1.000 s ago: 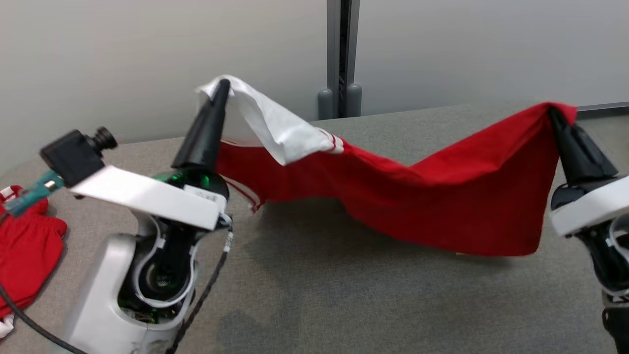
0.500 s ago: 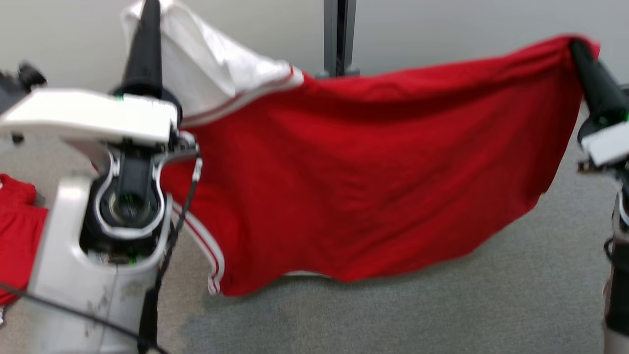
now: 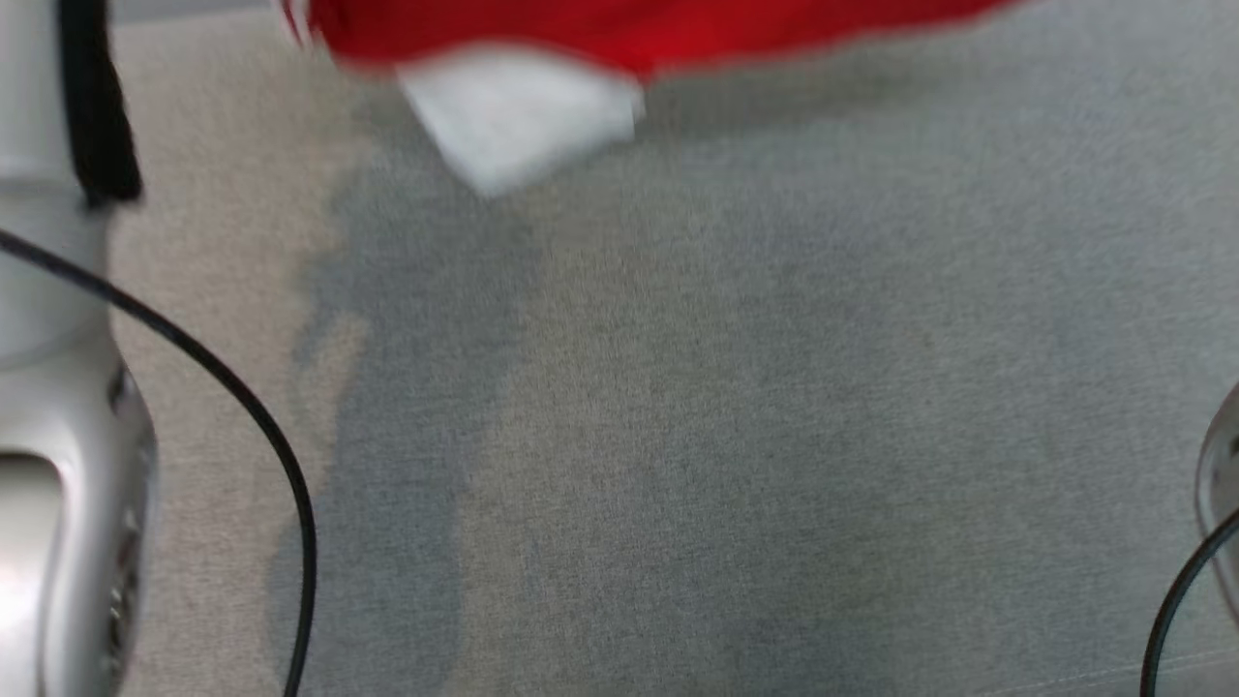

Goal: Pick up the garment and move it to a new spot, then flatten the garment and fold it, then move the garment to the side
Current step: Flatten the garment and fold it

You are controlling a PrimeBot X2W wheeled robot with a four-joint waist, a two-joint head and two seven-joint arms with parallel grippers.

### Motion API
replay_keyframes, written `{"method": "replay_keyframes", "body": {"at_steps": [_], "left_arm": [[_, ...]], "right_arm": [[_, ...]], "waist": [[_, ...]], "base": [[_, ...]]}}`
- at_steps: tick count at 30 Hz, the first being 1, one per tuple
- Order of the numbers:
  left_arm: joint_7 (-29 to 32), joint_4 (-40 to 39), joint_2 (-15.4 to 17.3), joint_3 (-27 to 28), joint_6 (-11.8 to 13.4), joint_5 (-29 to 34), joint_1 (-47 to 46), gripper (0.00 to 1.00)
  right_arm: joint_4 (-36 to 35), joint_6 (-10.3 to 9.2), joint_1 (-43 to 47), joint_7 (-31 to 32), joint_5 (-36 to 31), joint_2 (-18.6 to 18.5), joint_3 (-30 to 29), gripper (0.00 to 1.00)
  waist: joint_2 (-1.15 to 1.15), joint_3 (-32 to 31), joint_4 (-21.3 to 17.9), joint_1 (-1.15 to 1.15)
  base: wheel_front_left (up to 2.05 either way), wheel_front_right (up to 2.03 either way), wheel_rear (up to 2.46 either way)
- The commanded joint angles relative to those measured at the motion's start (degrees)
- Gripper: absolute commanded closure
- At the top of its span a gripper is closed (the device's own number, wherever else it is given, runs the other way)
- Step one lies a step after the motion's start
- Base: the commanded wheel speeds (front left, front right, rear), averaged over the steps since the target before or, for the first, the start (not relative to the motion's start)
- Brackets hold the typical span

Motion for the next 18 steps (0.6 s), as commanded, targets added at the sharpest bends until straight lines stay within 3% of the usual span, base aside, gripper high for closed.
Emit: {"method": "replay_keyframes", "body": {"at_steps": [1,7,10,18], "left_arm": [[-1.68,2.39,0.09,0.42,-1.91,0.75,-3.29,1.0],[-7.66,11.89,-1.48,-0.94,-10.08,2.47,-12.4,1.0],[-8.79,15.97,-2.11,-3.81,-13.04,4.08,-10.66,1.0],[-9.8,25.89,-2.33,-9.01,-17.82,6.57,-1.18,1.0]], "right_arm": [[1.92,0.0,-1.98,-3.21,1.29,-0.31,0.58,1.0],[7.08,0.0,-6.88,-16.15,6.98,-3.93,7.62,1.0],[10.31,0.0,-4.72,-17.31,10.51,-5.93,11.81,1.0],[16.94,0.01,4.48,-19.21,18.73,-10.27,21.4,1.0]], "waist": [[0.0,5.28,-0.17,0.0],[0.0,8.56,1.35,0.0],[0.0,9.97,3.19,0.0],[0.0,13.62,6.06,0.0]], "base": [[0.0,0.0,0.0],[0.0,0.0,0.0],[0.0,0.0,0.0],[0.0,0.0,0.0]]}}
